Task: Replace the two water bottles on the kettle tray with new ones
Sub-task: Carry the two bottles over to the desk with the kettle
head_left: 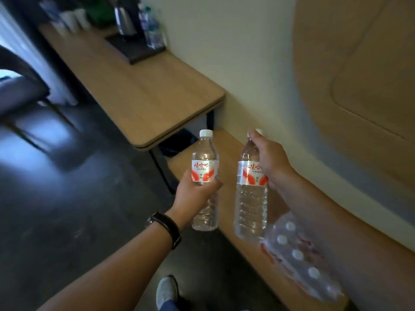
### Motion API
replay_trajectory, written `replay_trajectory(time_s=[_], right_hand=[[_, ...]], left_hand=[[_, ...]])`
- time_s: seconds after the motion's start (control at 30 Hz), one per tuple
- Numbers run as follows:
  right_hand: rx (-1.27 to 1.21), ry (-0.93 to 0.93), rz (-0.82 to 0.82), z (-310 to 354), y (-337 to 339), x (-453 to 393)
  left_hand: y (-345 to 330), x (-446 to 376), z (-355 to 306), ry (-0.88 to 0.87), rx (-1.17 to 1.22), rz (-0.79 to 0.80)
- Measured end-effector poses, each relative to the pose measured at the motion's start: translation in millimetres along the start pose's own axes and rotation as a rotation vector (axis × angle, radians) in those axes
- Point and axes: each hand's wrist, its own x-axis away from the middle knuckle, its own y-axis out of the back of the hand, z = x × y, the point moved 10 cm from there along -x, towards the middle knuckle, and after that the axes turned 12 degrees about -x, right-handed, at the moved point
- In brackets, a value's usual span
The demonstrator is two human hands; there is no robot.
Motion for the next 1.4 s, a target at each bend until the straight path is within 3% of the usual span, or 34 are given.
replay_trajectory(time_s=[0.3, 0.6, 1.13, 1.4], right_hand=[[0.148, 0.030, 0.362, 13.2, -316.1, 36.9], [0.197, 0.070, 0.454, 17.3, -553.7, 33.5], [0.153, 0.120, 0.665, 51.4, -896.4, -96.4], [0.109, 0.167, 0.636, 85.1, -1017.4, -182.0]], left_hand=[[276.7, 17.3, 14.8, 0.013, 0.090, -0.318], [505.3, 0.6, 24.6, 0.012, 0.076, -0.468], [787.4, -175.5, 20.1, -0.002, 0.057, -0.619], [891.1, -288.6, -3.0, -0.057, 0.044, -0.614]])
